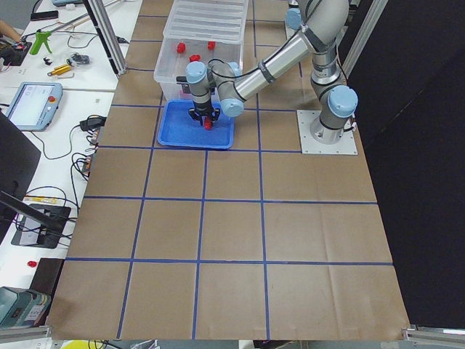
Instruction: Place red block in blue tray from box
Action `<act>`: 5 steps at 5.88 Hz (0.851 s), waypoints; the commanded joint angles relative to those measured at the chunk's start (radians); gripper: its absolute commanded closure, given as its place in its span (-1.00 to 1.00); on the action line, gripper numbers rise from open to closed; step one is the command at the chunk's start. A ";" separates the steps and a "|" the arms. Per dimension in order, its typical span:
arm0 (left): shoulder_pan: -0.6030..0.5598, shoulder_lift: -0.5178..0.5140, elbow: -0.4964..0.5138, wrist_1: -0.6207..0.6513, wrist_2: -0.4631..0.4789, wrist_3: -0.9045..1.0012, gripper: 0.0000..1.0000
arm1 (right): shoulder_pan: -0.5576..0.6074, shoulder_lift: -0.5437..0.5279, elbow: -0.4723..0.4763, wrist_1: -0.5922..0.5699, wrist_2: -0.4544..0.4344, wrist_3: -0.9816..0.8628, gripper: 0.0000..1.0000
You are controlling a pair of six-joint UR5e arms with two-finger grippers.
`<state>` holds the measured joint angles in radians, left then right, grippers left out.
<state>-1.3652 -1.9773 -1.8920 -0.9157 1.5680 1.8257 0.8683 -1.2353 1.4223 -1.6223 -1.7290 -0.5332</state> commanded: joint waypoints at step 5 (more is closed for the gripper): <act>-0.107 0.204 0.259 -0.487 -0.010 -0.208 -0.76 | 0.026 -0.050 0.151 -0.010 0.055 0.028 -1.00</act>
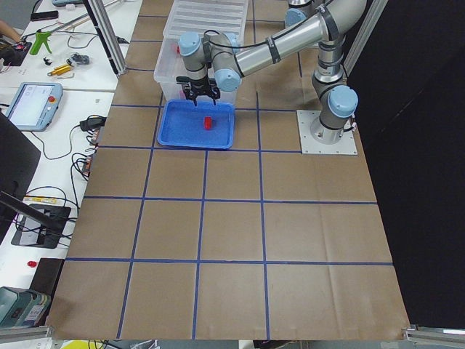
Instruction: Place red block in blue tray from box
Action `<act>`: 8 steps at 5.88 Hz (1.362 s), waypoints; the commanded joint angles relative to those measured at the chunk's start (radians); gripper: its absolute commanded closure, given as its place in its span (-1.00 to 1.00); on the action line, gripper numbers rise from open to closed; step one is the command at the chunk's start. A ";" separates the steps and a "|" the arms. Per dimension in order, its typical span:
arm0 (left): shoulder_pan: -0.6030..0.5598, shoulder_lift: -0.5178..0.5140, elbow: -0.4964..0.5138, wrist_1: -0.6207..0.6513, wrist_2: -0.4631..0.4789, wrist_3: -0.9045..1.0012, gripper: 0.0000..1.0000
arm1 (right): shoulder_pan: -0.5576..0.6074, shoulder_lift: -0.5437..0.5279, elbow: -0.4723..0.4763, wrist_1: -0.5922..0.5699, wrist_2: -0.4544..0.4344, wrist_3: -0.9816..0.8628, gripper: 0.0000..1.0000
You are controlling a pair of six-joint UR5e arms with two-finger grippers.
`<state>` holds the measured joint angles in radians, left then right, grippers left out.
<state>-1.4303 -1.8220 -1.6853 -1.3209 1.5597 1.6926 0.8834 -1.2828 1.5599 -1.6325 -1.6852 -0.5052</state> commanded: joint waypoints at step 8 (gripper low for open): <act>-0.137 0.257 0.104 -0.133 0.002 -1.276 -0.96 | 0.163 -0.027 0.026 0.006 0.018 0.033 -1.00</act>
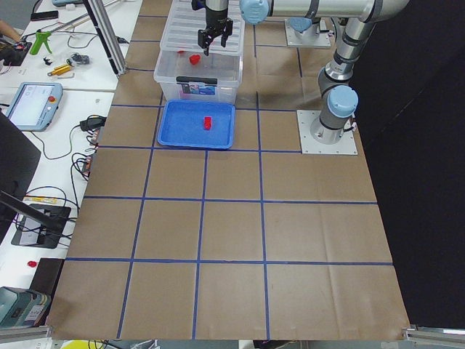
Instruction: Place red block in blue tray from box
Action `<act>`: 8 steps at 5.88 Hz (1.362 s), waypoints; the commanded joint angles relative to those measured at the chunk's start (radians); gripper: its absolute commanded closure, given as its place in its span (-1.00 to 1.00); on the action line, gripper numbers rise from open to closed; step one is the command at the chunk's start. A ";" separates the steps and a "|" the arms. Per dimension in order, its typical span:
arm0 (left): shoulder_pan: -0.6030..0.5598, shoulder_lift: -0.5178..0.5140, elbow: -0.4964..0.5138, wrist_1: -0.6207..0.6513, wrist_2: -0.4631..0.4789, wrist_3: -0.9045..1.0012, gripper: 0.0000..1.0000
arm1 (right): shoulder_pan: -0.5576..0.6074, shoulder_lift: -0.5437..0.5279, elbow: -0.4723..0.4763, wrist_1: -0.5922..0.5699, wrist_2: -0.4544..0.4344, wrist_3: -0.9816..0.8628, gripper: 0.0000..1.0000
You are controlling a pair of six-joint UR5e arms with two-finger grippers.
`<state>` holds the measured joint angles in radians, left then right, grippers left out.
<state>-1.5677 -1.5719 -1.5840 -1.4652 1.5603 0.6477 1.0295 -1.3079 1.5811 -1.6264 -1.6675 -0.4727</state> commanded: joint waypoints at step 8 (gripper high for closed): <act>0.003 0.026 0.048 -0.098 -0.006 -0.586 -0.98 | 0.201 -0.057 0.063 -0.001 0.067 0.117 -1.00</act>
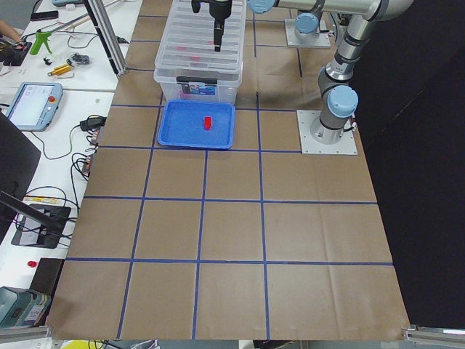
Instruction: Place red block in blue tray from box
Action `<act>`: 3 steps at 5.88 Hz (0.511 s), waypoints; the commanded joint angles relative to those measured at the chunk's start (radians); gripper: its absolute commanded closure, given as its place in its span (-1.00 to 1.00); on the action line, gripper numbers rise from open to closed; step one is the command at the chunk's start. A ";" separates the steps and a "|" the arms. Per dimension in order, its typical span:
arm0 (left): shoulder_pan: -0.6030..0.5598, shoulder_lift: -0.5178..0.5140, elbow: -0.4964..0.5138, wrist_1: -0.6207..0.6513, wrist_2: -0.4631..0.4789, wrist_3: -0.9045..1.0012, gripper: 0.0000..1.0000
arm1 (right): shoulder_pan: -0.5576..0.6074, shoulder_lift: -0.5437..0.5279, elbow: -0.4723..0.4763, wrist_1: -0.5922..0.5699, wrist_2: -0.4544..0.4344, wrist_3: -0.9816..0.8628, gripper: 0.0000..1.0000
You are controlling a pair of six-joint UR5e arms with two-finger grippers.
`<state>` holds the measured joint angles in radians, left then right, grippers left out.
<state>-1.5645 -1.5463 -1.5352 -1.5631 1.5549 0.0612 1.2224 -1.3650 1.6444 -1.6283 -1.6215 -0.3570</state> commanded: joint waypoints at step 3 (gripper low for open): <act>0.006 -0.006 0.001 0.000 0.001 0.000 -0.98 | 0.045 0.000 -0.021 -0.010 0.020 0.003 -1.00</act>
<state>-1.5610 -1.5518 -1.5342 -1.5631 1.5554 0.0603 1.2601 -1.3646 1.6350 -1.6351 -1.6006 -0.3548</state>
